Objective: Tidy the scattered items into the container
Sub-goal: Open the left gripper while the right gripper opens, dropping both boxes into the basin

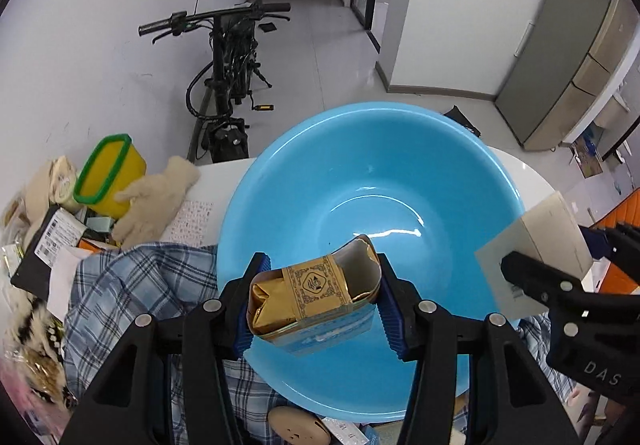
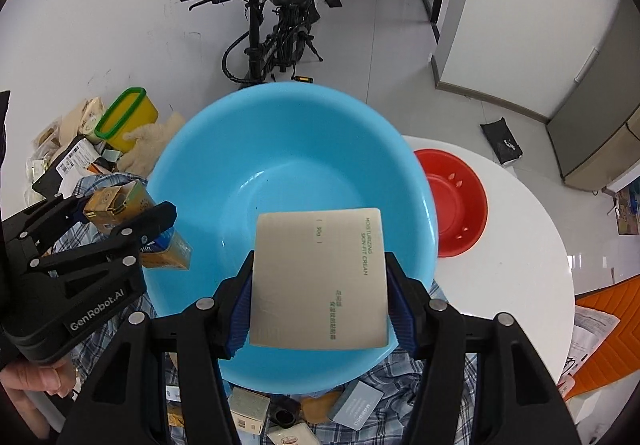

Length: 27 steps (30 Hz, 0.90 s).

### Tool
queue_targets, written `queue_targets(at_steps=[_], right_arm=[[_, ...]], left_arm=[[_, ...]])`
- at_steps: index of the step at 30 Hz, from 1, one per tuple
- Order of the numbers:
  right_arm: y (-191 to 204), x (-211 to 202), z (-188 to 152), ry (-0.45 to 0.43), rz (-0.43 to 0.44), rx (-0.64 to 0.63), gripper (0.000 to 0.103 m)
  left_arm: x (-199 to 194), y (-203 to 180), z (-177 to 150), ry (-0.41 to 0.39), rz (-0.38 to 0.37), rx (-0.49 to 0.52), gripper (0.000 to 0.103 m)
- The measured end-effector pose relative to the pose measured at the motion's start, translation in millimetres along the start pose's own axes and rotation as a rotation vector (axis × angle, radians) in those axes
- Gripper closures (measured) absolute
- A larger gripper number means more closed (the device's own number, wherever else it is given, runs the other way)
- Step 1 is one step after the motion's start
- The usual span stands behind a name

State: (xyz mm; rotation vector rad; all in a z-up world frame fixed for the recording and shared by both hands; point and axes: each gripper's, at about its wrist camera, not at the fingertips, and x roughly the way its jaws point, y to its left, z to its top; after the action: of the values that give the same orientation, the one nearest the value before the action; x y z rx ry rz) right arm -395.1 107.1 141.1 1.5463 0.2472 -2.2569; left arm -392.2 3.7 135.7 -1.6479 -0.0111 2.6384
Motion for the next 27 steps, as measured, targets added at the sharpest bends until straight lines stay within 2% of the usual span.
queue_targets(at_steps=[12,14,15,16,18,25,26,27], right_arm=[[-6.8,13.0,-5.2,0.009,0.008,0.033,0.046],[-5.3,15.8,-5.4,0.012,0.007,0.031,0.046],[-5.0,16.3,-5.8,0.013,0.006,0.029,0.046],[-4.7,16.5,-6.0,0.013,0.005,0.026,0.046],[-5.0,15.9,-6.2,0.011,0.002,0.023,0.046],[-11.7,15.8,-5.8,0.002,0.005,0.047,0.045],[-13.3,16.5,-5.3,-0.004,0.006,0.06,0.043],[-15.1,17.1,-4.6,-0.012,0.011,0.077,0.034]], left_arm=[[9.0,3.3,0.5,0.02,-0.016,-0.024,0.049],[11.5,-1.2,0.4,0.031,0.012,0.009,0.036],[13.1,-4.0,0.7,0.036,0.043,0.031,0.018],[13.6,-5.4,0.4,0.026,0.066,0.048,0.015],[12.1,-5.2,-0.3,0.004,0.079,0.048,0.015],[17.2,7.5,0.0,0.021,0.065,-0.012,0.015],[17.7,8.8,-0.3,0.024,0.063,-0.017,0.015],[17.7,9.7,-0.7,0.026,0.062,-0.021,0.015]])
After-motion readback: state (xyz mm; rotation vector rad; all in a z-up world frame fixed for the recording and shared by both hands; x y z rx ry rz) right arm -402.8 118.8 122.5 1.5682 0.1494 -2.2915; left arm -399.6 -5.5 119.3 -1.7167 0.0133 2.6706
